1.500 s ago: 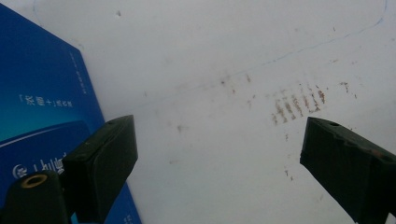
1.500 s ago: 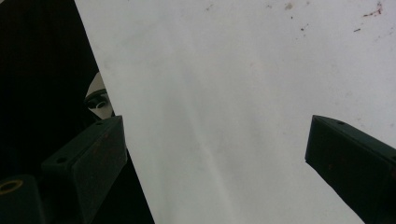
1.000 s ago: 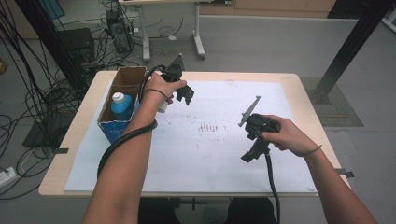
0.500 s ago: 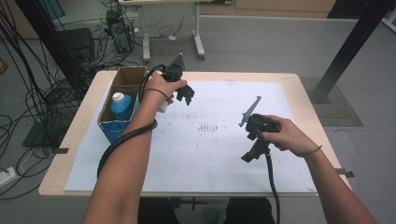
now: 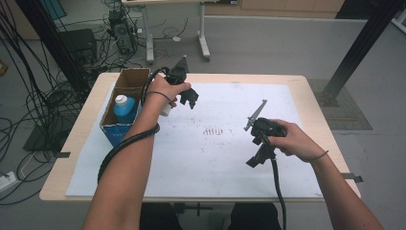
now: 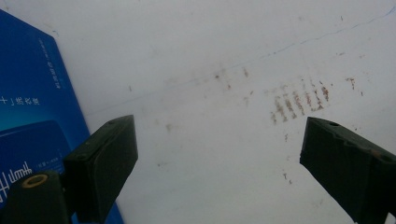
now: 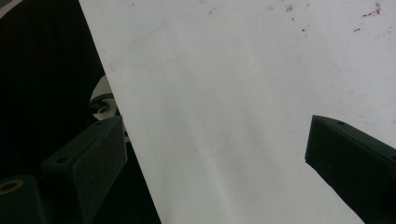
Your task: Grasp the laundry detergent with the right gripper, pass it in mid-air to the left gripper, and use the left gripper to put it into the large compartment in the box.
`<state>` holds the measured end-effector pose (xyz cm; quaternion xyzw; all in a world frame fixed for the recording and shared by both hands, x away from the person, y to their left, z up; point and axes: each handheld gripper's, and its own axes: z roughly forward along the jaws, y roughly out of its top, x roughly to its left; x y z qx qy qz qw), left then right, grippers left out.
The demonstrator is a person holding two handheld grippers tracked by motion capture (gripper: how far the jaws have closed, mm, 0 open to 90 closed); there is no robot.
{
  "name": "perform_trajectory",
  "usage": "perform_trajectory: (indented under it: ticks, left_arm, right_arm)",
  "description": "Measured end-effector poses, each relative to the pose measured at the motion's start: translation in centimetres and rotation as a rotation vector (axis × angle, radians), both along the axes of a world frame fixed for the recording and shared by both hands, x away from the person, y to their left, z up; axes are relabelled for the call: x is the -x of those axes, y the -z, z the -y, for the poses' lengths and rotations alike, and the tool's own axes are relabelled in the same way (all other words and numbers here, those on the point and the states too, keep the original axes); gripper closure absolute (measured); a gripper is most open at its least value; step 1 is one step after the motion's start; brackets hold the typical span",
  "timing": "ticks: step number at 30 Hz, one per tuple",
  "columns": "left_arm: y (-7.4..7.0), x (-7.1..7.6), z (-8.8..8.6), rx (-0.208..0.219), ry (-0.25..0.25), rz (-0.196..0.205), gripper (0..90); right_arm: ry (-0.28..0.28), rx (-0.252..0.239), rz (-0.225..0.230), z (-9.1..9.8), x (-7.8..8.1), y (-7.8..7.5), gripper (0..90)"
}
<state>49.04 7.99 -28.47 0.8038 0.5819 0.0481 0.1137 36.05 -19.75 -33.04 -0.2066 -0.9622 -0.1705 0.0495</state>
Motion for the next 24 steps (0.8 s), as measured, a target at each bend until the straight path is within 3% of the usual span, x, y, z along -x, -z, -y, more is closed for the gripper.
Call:
perform_trajectory:
  ticks: [24]
  left_arm:
    - [-0.15, -0.05, 0.05, 0.005, 0.003, -0.006, 11.4]
  right_arm:
    - [0.005, -0.003, -0.002, -0.02, -0.10, 0.17, 5.3]
